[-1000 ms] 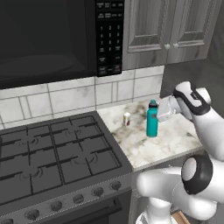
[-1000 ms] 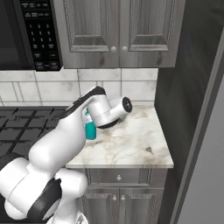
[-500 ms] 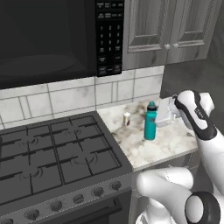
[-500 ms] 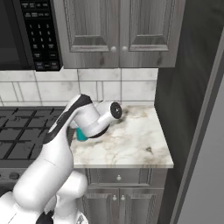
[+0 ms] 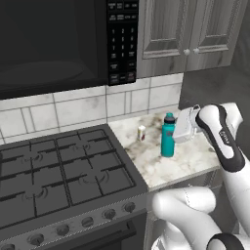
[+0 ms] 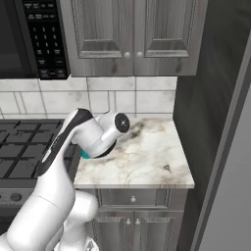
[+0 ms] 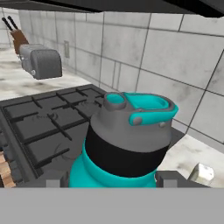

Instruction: Move the drinks to the dining counter.

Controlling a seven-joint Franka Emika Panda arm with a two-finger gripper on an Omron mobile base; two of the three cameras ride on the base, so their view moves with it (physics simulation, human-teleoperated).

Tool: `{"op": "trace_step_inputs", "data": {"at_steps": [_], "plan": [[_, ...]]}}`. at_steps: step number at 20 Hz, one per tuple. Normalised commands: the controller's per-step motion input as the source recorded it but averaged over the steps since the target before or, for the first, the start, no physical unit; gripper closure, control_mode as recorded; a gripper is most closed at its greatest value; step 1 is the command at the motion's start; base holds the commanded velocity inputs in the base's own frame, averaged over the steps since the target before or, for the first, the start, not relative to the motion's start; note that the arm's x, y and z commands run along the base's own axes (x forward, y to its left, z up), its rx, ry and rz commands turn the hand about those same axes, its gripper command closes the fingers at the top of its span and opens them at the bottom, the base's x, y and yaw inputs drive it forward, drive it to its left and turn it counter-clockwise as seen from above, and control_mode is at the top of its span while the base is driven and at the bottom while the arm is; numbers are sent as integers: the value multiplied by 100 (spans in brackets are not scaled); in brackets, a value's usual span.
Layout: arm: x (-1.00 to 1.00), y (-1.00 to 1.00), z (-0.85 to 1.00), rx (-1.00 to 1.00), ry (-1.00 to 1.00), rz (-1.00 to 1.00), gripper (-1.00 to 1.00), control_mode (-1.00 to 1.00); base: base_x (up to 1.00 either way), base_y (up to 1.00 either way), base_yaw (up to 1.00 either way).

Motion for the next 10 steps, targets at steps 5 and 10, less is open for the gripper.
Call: {"op": "trace_step_inputs", "data": {"at_steps": [5,10], "plan": [[0,0,0,0,0,0,100,-100,0,0,0],[0,0,0,0,0,0,100,-100,0,0,0]]}}
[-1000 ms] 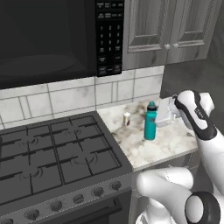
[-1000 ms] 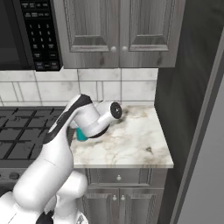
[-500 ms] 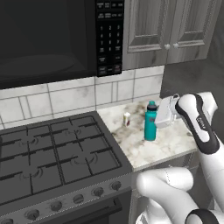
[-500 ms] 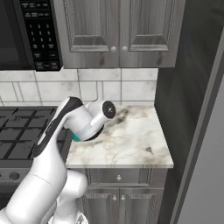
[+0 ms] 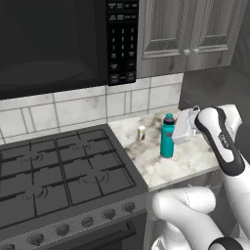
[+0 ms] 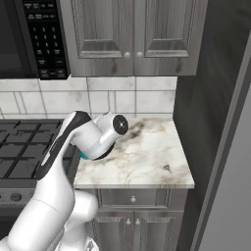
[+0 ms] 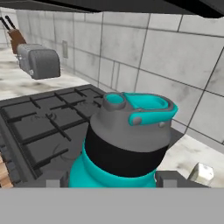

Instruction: Move the drinks to the dining counter.

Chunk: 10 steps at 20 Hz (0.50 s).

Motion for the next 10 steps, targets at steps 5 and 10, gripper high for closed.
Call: {"op": "trace_step_inputs", "data": {"at_steps": [5,10], "plan": [[0,0,0,0,0,0,100,100,-58,0,-2],[0,0,0,0,0,0,100,100,-92,0,-6]]}}
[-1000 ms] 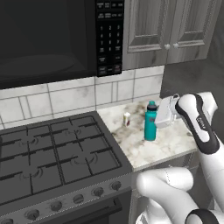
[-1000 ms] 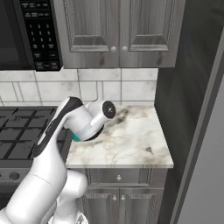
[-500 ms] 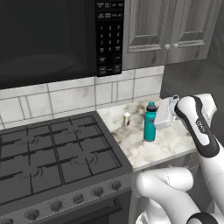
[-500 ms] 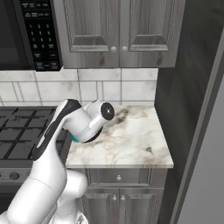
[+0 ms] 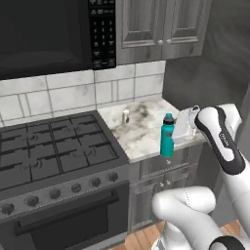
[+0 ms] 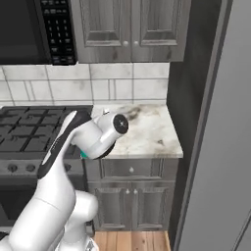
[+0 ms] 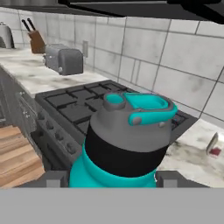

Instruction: Move the drinks to the dining counter.

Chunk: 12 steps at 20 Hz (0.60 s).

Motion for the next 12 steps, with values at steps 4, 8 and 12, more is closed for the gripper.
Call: {"op": "trace_step_inputs", "data": {"at_steps": [4,8,12], "plan": [[0,0,0,0,0,0,100,100,-33,8,-47],[0,0,0,0,0,0,100,100,-19,0,-79],[0,0,0,0,0,0,100,100,-35,0,-79]]}}
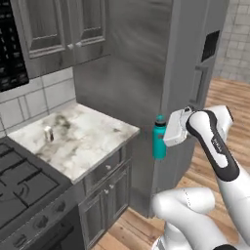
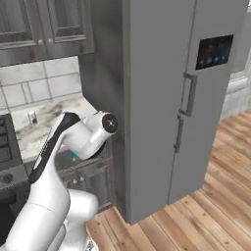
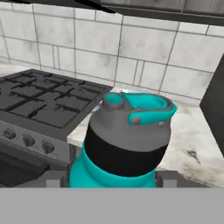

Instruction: Move the drinks to the dining counter.

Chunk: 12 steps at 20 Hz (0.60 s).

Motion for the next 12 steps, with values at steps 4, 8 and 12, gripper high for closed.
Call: {"op": "trace_step_inputs", "data": {"at_steps": [4,8,12], "plan": [[0,0,0,0,0,0,100,100,-39,0,-77],[0,0,0,0,0,0,100,100,-33,0,-78],[0,0,0,0,0,0,100,100,-33,0,-79]]}}
